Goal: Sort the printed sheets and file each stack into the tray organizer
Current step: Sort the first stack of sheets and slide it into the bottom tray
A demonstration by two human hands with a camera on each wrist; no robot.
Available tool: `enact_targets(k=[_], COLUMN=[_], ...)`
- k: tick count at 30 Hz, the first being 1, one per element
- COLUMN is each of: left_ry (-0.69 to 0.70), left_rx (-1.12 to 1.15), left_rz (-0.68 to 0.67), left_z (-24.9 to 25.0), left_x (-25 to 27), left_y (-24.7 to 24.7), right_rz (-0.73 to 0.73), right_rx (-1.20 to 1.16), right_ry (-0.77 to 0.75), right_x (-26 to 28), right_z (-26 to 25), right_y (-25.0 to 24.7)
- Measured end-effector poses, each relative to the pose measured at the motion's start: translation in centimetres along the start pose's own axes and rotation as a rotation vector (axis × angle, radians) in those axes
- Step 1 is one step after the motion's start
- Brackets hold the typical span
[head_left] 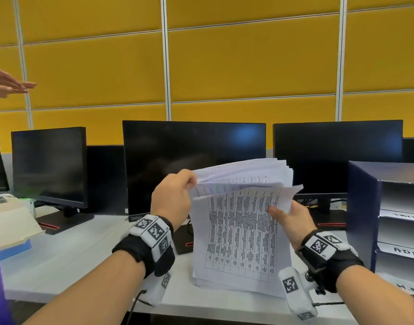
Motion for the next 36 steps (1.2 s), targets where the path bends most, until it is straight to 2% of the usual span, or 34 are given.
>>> enact_targets(k=[4,11,16,22,28,32,36], left_ry=[-0.275,-0.451,-0.533,-0.598,-0.611,-0.693,-0.755], left_rx=[0.131,0.046,-0.063,-0.055,-0.073,-0.122,-0.147], left_rz=[0.054,0.06,0.082,0.104,0.099,0.111,0.109], left_z=[-2.6,-6.8,-8.6,-9.2,-8.8,-10.2,-11.2], left_x=[-0.1,-0.6,-1.3,-1.5,-1.6,-1.5,-1.3], left_y=[-0.7,-2.6,-3.8,-4.1,-4.7,-5.9,-6.7], right_rz=[0.036,0.144,0.223,0.277,0.256,0.285,0.264], right_rx=[0.007,0.057,0.094,0.135,0.101,0.087,0.101], right_ry=[-0.001,-0.023,-0.042,-0.079,-0.102,-0.134,-0.105], right_x=[-0.1,-0.5,-0.4,0.0,0.2,-0.1,0.0], right_z=[0.2,-0.1,-0.8,-1.8,-3.9,-5.1,-5.4], right_y=[-0.3,-1.0,-2.2,-3.4,-3.8,-4.5,-5.2])
Point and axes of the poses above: each hand's wrist, its own x-axis away from the middle knuckle, its own y-axis out of the palm, z = x × y, the point moved 3 cm from there along -x, towards the middle knuckle, and after that the axes turned 14 degrees about -x, right-handed, at the moved point
